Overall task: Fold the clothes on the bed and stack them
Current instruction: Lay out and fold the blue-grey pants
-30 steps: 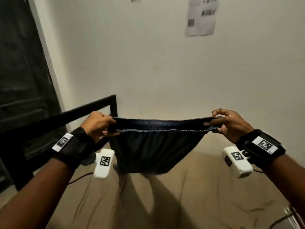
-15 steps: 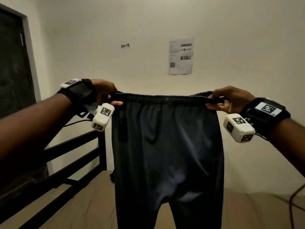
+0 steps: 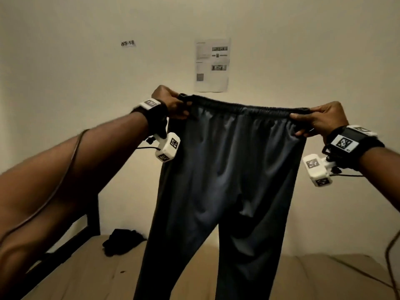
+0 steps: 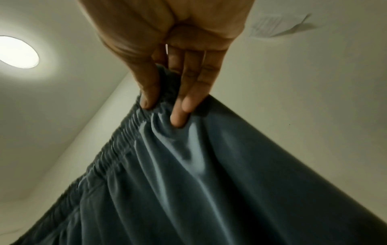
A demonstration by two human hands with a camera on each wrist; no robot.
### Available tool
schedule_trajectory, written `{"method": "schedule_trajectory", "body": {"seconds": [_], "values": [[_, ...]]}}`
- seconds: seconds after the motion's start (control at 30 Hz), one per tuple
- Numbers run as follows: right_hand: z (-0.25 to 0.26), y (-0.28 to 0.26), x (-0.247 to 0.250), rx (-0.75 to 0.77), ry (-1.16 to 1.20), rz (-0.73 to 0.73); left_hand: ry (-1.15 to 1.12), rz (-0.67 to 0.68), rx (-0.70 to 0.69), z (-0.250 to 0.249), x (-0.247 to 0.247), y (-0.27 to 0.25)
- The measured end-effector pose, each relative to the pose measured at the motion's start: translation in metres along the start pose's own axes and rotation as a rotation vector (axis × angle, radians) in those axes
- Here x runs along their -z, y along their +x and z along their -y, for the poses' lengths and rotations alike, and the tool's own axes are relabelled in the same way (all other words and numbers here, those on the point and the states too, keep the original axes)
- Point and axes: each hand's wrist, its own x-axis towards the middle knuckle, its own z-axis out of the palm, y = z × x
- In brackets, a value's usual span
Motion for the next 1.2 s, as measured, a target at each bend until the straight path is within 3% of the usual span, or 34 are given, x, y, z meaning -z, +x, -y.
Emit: {"method": "schedule_trajectory", "body": {"seconds": [0.17,0.3,0.47,0.63,0.73,0.8,0.87,0.93,1.0,1.1,1.2], "values": [[0.005,-0.01,0.05,0.277,0.055,-0.151,-0.102,0.039,-0.155,-0.016,-0.035,0.023],[0.031,-0.062,0.064,0.372,0.013,-0.077,-0.234,0.088,-0.223,-0.01,-0.03,0.017],[0.062,-0.162,0.024,0.4,0.038,-0.001,-0.344,0.087,-0.177,0.053,0.017,-0.029],[0.034,-0.32,-0.065,0.463,-0.063,0.188,-0.391,0.053,0.074,0.18,0.091,-0.106],[-0.014,-0.429,-0.134,0.485,-0.174,0.418,-0.341,0.015,0.354,0.278,0.132,-0.161],[-0.056,-0.5,-0.187,0.456,-0.202,0.593,-0.206,0.026,0.499,0.354,0.161,-0.201],[-0.101,-0.57,-0.243,0.418,-0.089,0.774,0.081,0.032,0.566,0.437,0.19,-0.242],[-0.15,-0.632,-0.29,0.282,-0.02,0.925,0.306,0.102,0.671,0.517,0.211,-0.286],[-0.193,-0.687,-0.326,0.123,-0.091,1.108,0.385,0.12,0.783,0.584,0.229,-0.328],[-0.234,-0.756,-0.36,0.057,-0.024,1.14,0.409,0.031,0.855,0.662,0.254,-0.376],[-0.245,-0.777,-0.393,-0.173,0.006,1.212,0.33,-0.043,0.874,0.712,0.273,-0.398]]}}
